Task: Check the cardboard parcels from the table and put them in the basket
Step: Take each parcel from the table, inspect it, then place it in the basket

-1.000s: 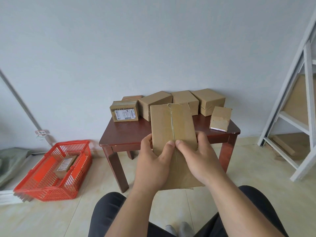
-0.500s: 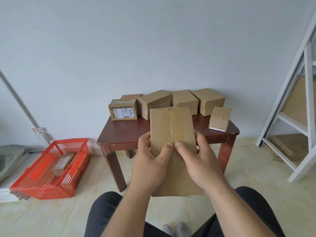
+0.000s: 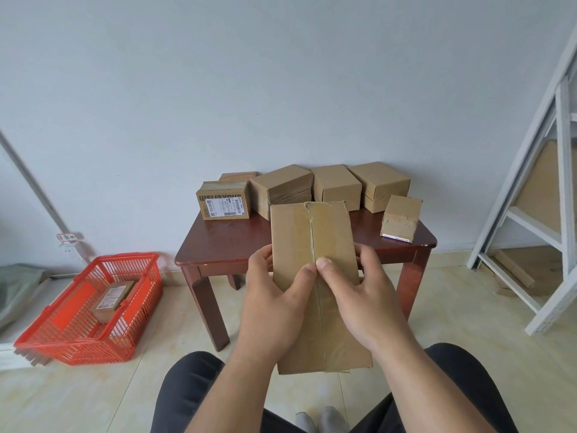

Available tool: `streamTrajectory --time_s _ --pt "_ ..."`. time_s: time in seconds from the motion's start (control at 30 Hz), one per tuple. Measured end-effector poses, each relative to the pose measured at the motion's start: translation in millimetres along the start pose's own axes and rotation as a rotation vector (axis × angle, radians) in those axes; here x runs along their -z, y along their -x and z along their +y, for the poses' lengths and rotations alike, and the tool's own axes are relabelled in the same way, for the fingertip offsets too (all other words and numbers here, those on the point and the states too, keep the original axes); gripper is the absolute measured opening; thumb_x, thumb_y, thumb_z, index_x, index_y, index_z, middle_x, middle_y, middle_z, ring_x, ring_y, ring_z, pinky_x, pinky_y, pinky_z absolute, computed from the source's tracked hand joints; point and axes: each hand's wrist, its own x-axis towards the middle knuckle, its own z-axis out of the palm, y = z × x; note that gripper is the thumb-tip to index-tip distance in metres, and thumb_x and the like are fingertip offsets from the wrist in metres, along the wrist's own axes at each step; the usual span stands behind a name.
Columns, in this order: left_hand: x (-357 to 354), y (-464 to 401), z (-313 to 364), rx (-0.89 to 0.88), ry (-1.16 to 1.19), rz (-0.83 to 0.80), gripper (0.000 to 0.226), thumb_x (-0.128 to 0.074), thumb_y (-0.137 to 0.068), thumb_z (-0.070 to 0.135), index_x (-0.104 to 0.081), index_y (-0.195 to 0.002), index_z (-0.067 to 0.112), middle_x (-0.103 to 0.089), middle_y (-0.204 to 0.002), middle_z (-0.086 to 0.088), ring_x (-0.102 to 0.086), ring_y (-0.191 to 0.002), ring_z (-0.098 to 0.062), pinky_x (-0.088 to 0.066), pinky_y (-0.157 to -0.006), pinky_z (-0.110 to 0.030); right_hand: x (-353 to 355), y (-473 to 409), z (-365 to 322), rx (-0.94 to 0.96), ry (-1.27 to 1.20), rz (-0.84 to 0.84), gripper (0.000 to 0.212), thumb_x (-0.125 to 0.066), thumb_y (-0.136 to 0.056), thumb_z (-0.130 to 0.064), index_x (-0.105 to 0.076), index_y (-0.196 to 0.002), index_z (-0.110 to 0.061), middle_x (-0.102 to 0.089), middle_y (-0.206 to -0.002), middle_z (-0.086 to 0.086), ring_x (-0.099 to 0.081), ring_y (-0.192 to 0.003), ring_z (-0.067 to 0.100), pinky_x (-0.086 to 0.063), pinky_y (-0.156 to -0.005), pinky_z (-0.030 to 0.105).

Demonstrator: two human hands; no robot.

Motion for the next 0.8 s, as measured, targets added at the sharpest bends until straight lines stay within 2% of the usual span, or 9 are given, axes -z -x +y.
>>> streamTrajectory --time_s 0.07,0.17,0.23,0.37,0.5,0.7,0.8 --pt "1.5 -2.7 2.3 0.016 0.021 -0.008 0.058 -0.075 -0.092 0.048 -0.044 -0.139 0.037 -0.065 -0.124 0.016 -0.068 -0.104 0.002 -0.062 -0.086 -0.029 0.4 1.3 0.4 0.005 -0.007 -0.008 0.03 -0.069 -0.093 -0.056 -0.056 -0.118 -0.046 -0.067 -0.095 -0.036 -0.064 -0.085 -0.012 -0.048 -0.067 0.022" --pt "0.5 -2.1 3.9 0.003 0.046 -0.021 0.052 -0.074 -0.095 0.043 -0.045 -0.138 0.04 -0.067 -0.119 0.019 -0.068 -0.099 0.008 -0.059 -0.078 -0.017 1.3 0.1 -1.6 0.002 -0.013 -0.003 0.027 -0.071 -0.092 -0.051 -0.059 -0.115 -0.044 -0.069 -0.096 -0.032 -0.065 -0.085 -0.01 -0.048 -0.069 0.024" --pt "-1.7 -0.4 3.1 -0.001 0.051 -0.02 0.052 -0.073 -0.096 0.04 -0.045 -0.139 0.041 -0.067 -0.12 0.019 -0.068 -0.1 0.009 -0.058 -0.076 -0.014 2.3 -2.5 -4.0 0.001 -0.013 0.013 0.024 -0.073 -0.091 -0.047 -0.059 -0.111 -0.042 -0.071 -0.095 -0.023 -0.064 -0.084 -0.011 -0.046 -0.068 0.023" --pt "-3.7 -0.2 1.7 -0.005 0.035 -0.008 0.052 -0.073 -0.095 0.042 -0.043 -0.138 0.044 -0.065 -0.126 0.016 -0.068 -0.107 0.0 -0.061 -0.087 -0.028 1.1 -8.0 -8.1 -0.002 0.005 0.035 0.025 -0.074 -0.091 -0.052 -0.058 -0.105 -0.038 -0.071 -0.098 -0.016 -0.063 -0.081 -0.013 -0.044 -0.06 0.014" --pt "0.4 -2.4 5.3 -0.008 0.008 -0.018 0.055 -0.072 -0.094 0.046 -0.042 -0.139 0.044 -0.062 -0.129 0.016 -0.067 -0.11 -0.001 -0.06 -0.086 -0.026 -1.0 -8.4 -9.7 0.014 0.01 0.04 0.03 -0.073 -0.09 -0.056 -0.059 -0.104 -0.034 -0.073 -0.093 -0.015 -0.064 -0.078 -0.012 -0.043 -0.056 0.006" --pt "4.0 -10.9 11.8 0.01 -0.008 0.035 0.051 -0.072 -0.091 0.054 -0.046 -0.132 0.039 -0.065 -0.122 0.015 -0.067 -0.108 -0.004 -0.061 -0.091 -0.037 -2.3 -3.9 -9.2 0.027 0.015 0.026 0.028 -0.074 -0.091 -0.051 -0.059 -0.107 -0.034 -0.074 -0.097 -0.012 -0.066 -0.078 -0.008 -0.044 -0.055 0.007" --pt "1.4 -7.7 10.8 0.002 -0.007 0.028 0.049 -0.071 -0.092 0.053 -0.044 -0.132 0.041 -0.065 -0.124 0.013 -0.067 -0.11 -0.006 -0.061 -0.091 -0.037 -1.8 -4.9 -12.2 0.041 0.029 0.025 0.034 -0.071 -0.091 -0.055 -0.059 -0.121 -0.045 -0.072 -0.109 -0.019 -0.065 -0.086 -0.011 -0.045 -0.061 0.009"
